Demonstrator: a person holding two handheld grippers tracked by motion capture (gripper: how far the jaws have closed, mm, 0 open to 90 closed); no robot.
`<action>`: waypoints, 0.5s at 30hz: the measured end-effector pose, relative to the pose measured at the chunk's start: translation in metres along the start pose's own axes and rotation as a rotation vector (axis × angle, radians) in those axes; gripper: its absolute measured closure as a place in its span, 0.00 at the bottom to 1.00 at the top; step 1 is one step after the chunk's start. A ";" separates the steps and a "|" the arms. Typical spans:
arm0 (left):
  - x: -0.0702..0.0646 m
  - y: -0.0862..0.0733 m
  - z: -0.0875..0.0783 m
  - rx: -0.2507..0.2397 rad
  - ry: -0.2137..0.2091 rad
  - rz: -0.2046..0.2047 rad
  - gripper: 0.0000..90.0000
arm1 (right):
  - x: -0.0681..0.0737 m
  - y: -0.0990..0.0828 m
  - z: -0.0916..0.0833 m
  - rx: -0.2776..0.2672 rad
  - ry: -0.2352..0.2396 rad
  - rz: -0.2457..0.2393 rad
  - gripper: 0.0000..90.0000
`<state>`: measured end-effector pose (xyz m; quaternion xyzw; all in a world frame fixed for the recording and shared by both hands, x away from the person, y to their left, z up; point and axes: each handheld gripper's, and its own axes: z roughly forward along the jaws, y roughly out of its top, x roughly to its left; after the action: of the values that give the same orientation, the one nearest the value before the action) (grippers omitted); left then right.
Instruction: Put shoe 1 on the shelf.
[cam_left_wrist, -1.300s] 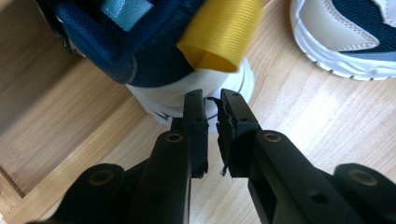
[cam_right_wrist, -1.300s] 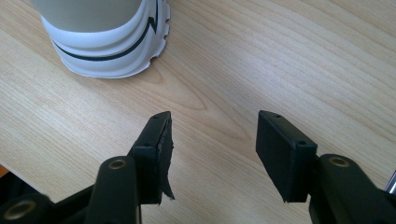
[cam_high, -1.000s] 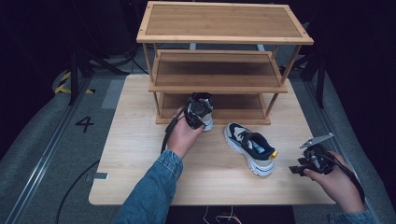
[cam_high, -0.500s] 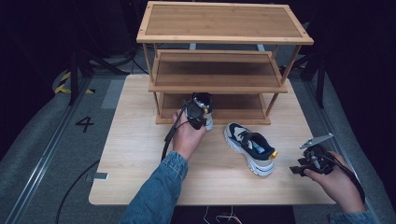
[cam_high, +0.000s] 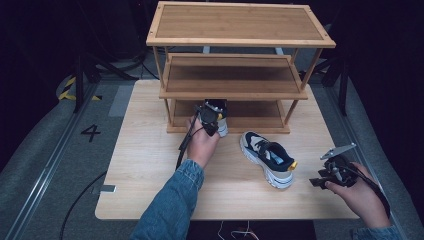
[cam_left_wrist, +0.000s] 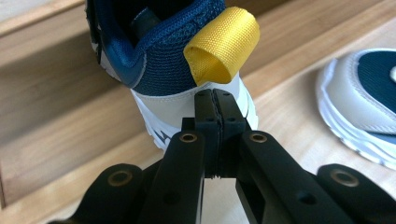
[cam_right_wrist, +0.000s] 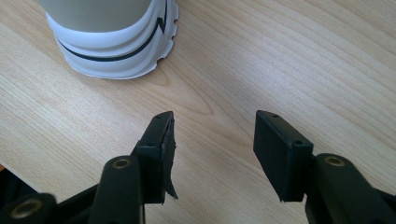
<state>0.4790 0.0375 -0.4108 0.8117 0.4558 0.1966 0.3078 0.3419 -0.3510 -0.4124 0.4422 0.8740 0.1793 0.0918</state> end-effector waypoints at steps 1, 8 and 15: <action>0.001 0.000 0.001 0.000 0.008 0.003 1.00 | 0.000 0.000 0.000 -0.001 0.000 0.001 0.55; 0.006 -0.001 0.019 -0.053 -0.014 0.018 0.96 | -0.001 -0.001 0.001 -0.001 0.003 0.006 0.55; 0.009 -0.001 0.024 -0.064 -0.008 0.011 0.98 | -0.001 0.000 0.000 -0.002 0.001 0.007 0.55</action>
<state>0.4978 0.0381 -0.4290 0.8048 0.4435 0.2096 0.3342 0.3425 -0.3524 -0.4129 0.4450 0.8724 0.1806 0.0911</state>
